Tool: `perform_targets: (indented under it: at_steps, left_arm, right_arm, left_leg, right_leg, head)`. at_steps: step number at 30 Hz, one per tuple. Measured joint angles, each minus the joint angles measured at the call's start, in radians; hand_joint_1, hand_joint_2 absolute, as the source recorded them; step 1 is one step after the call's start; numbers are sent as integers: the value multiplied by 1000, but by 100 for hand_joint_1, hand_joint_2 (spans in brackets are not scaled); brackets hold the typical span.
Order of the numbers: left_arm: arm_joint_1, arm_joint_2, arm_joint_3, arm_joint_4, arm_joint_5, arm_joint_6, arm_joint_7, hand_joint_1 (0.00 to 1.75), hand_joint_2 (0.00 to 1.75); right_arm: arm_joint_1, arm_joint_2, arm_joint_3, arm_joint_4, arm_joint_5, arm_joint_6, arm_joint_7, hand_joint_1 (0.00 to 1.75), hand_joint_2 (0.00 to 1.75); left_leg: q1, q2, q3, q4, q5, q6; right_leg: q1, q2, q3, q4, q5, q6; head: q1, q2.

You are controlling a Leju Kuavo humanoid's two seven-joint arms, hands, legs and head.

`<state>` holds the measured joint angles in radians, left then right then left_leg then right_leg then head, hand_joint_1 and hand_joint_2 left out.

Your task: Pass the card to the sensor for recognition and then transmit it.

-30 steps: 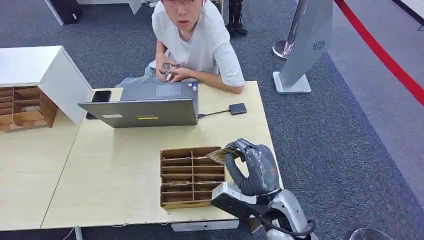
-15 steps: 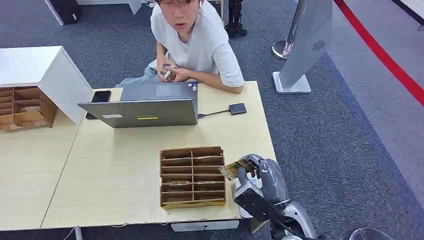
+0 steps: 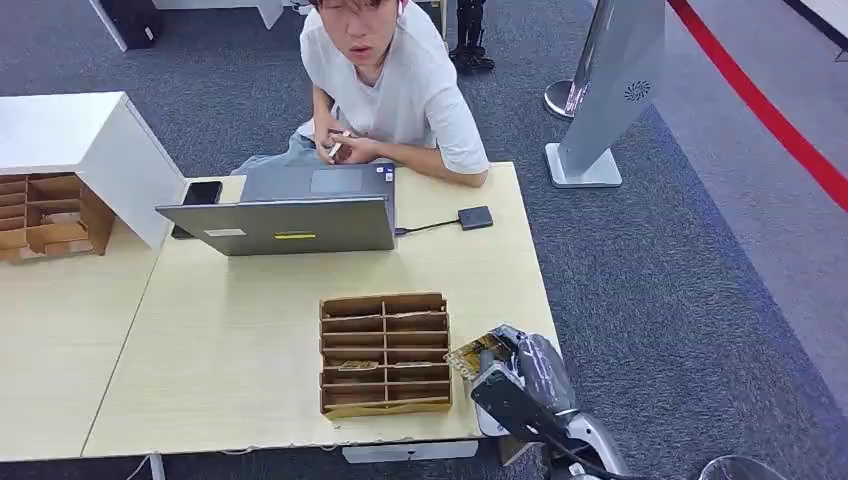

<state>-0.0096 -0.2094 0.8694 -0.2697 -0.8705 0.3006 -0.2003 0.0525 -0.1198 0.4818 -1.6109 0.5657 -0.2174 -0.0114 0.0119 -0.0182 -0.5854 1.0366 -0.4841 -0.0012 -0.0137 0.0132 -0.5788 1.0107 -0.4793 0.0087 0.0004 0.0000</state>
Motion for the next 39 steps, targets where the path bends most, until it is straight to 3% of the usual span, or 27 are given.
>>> perform_targets:
  at_steps: [17,29,39]
  left_arm:
    - [-4,0,1,0,-10,5,-3,0,0]
    - [-5,0,1,0,-19,3,7,0,0]
    - [-5,-3,1,0,-27,1,16,0,0]
  right_arm:
    - [6,0,-12,94,28,-9,56,175,175]
    - [5,-1,-12,146,129,-21,145,175,175]
    - [4,-1,-12,173,159,-20,181,175,175]
  left_leg:
    - [0,0,0,0,0,0]
    - [0,0,0,0,0,0]
    - [0,0,0,0,0,0]
  right_leg:
    - [0,0,0,0,0,0]
    - [0,0,0,0,0,0]
    - [0,0,0,0,0,0]
  head:
    - [0,0]
    - [0,0]
    - [0,0]
